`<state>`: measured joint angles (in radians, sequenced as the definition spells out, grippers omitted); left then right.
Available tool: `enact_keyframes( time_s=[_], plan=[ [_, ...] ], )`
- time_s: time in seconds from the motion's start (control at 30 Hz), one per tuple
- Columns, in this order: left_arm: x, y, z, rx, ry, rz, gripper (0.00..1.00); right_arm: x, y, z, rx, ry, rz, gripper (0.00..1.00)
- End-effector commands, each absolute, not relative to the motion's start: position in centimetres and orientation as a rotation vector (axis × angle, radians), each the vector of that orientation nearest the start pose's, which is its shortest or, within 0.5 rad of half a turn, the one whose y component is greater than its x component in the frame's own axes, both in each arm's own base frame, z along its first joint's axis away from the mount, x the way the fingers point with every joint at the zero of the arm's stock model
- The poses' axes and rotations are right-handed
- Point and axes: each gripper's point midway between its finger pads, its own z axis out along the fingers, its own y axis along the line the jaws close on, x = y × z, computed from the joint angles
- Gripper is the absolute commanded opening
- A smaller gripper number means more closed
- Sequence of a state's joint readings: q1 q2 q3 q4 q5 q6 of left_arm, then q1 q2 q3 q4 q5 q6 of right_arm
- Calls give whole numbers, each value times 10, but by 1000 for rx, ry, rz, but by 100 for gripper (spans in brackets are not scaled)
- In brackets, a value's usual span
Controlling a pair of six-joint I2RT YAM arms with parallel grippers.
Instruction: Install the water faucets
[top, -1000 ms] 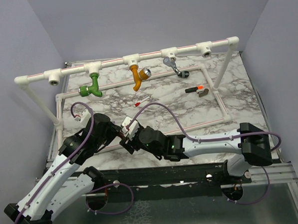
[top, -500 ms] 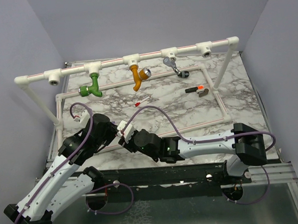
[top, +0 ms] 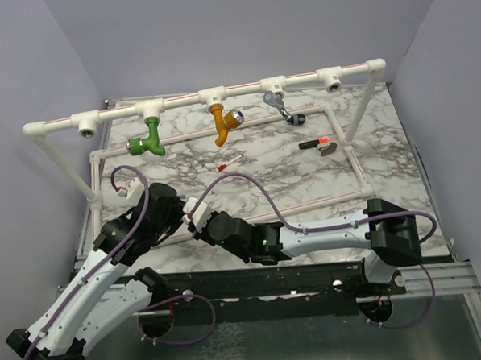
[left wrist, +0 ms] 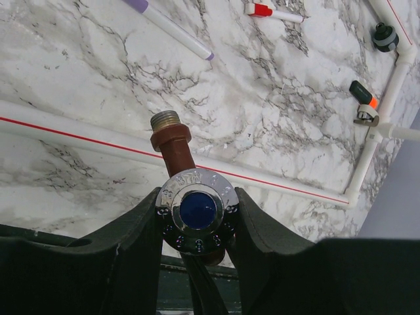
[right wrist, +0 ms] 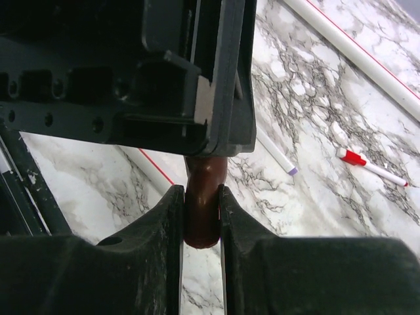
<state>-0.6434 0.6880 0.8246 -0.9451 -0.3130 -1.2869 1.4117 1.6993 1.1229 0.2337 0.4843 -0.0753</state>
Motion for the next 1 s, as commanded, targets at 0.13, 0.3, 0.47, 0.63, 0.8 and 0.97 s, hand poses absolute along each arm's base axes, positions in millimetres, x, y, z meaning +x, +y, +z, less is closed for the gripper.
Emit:
enact_keyframes(
  time_s=[0.13, 0.3, 0.47, 0.63, 0.8, 0.97],
  plan=[
    [186, -121, 201, -913, 2186, -644, 11, 164, 469, 176, -1011, 1603, 373, 1],
    [186, -121, 207, -901, 2171, -663, 54, 165, 461, 181, -982, 1607, 371, 1],
    [185, -121, 217, -883, 2140, -698, 77, 164, 451, 182, -965, 1619, 380, 1],
    [182, -128, 221, -808, 2155, -739, 87, 162, 436, 176, -944, 1650, 382, 1],
    [176, -145, 224, -601, 2188, -830, 90, 156, 419, 173, -910, 1697, 422, 1],
    [165, -152, 226, -434, 2209, -868, 91, 152, 394, 174, -865, 1727, 449, 1]
  ],
)
